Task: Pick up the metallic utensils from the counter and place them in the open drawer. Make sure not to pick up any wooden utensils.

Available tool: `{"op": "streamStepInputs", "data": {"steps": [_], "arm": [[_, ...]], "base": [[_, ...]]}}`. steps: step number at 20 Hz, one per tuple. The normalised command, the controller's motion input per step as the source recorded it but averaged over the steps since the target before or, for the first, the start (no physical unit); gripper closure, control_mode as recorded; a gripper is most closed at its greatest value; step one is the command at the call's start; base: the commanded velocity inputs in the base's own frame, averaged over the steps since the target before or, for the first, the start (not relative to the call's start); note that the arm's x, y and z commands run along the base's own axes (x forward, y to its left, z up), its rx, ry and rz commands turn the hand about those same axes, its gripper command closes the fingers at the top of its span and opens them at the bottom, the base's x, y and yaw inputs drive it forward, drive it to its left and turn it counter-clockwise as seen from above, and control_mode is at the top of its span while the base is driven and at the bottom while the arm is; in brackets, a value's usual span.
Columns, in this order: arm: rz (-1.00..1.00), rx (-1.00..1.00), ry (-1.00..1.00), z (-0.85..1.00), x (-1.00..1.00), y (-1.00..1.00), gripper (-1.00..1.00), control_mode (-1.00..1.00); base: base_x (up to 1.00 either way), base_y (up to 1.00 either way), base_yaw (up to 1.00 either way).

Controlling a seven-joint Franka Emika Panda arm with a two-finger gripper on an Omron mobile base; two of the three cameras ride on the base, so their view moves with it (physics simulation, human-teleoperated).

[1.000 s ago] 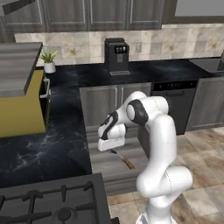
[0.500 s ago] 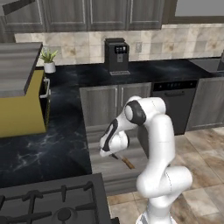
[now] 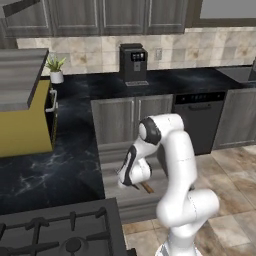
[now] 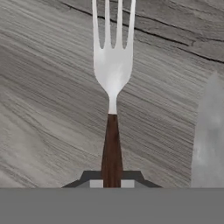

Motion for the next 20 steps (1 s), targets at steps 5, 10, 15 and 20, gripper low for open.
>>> {"op": "streamStepInputs", "data": {"steps": [5,10,15,20], "arm": [[0.0,-0.01,-0.01,-0.05,0.11,0.05,-1.0,-1.0],[0.0,0.0,-0.06,0.93,0.0,0.0,-1.0,-1.0],[0.0,0.0,-0.12,1.0,-0.04,0.0,-1.0,-1.0],[0.0,0.01,-0.22,1.0,-0.53,-0.15,-1.0,-1.0]], "base": [[0.0,0.0,0.0],[0.0,0.0,0.0],[0.0,0.0,0.0],[0.0,0.0,0.0]]}}
